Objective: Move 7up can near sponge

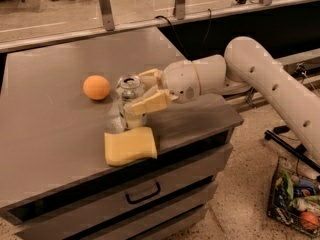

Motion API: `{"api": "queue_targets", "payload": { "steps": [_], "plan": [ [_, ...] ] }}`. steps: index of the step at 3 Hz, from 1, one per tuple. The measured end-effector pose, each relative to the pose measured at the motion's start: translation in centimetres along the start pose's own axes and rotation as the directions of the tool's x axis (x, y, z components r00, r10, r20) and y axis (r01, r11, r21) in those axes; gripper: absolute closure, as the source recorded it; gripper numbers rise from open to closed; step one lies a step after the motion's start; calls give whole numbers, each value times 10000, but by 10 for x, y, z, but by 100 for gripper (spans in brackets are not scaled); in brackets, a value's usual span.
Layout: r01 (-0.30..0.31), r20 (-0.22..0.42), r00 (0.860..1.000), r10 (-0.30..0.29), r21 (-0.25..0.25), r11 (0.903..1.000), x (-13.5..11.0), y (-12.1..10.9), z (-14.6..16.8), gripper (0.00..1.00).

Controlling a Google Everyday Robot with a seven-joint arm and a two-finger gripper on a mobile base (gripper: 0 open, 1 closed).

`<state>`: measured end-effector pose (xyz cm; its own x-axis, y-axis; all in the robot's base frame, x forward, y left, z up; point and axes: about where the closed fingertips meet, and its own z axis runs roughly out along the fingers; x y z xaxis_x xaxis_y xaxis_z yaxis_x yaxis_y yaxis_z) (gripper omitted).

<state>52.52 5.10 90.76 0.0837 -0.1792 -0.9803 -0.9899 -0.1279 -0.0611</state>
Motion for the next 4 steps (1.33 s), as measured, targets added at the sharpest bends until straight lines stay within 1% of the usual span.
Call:
{"api": "queue_targets", "payload": {
  "steps": [1,2,3,4],
  "plan": [
    [68,-138,9999,-78,-664,9978,2,8,7,13],
    [275,-228,9993,-299,-988,9947,3,13,9,0],
    [511,-231,9983,-538,-1042,9932,2,13,3,0],
    [592,-718,9953,-657,-891,9943,-6,17,-42,0]
  ]
}}
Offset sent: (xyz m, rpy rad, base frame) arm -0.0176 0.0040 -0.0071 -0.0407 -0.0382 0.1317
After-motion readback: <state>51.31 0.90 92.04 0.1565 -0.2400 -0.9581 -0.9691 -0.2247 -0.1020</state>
